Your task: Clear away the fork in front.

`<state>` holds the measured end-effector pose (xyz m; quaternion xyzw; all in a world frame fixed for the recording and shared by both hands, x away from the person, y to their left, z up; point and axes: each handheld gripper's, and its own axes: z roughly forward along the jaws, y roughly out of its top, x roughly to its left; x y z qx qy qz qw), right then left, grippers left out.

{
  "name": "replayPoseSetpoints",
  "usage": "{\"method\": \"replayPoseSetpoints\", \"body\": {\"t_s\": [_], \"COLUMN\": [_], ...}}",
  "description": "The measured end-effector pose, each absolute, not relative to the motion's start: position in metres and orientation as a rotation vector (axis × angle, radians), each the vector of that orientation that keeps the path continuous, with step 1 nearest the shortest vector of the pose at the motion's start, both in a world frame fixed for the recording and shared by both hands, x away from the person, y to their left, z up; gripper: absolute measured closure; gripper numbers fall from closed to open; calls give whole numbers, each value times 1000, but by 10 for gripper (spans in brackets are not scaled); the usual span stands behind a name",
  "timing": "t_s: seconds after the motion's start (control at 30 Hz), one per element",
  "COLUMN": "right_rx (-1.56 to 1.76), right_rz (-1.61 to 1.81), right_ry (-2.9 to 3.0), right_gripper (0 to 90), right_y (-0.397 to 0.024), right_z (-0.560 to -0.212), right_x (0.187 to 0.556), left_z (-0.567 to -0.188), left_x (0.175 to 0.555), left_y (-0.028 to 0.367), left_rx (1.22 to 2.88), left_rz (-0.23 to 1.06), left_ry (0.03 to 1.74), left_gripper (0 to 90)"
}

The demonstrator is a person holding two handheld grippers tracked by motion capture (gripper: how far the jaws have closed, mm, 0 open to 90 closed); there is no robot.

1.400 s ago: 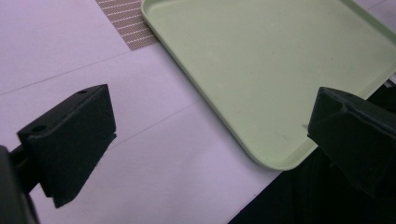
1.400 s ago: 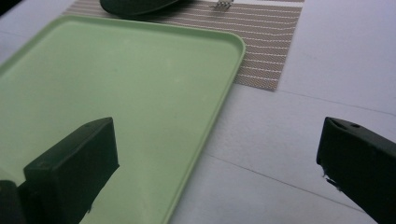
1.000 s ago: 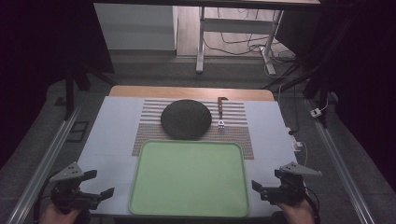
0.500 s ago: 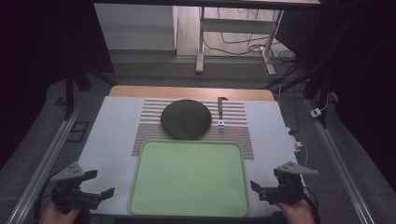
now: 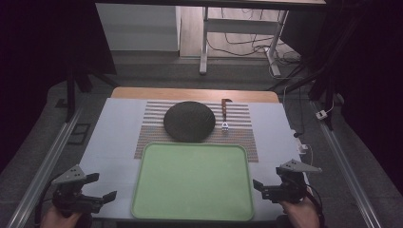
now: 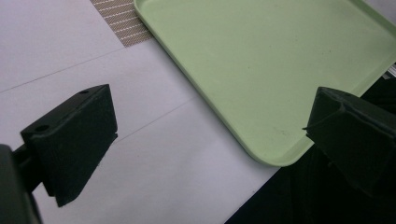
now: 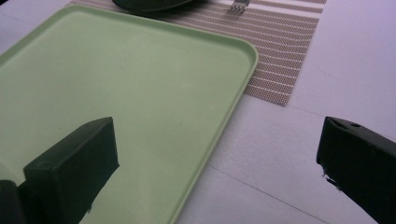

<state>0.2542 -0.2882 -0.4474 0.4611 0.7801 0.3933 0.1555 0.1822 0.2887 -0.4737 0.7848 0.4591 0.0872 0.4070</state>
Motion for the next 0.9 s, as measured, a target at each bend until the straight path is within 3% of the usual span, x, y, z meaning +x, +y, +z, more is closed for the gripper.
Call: {"method": "replayPoseSetpoints", "body": {"t_s": [0.9], "right_rx": [1213], "right_rz": [1114], "right_ry": [2313], "right_gripper": [0], "right_y": [-261], "right_z": [-448], "right_x": [290], "left_z": [-475], "left_x": [184], "left_y": [289], "left_rx": [1982], "left_rz": [205], "left_ry": [1165], "left_gripper": [20]}}
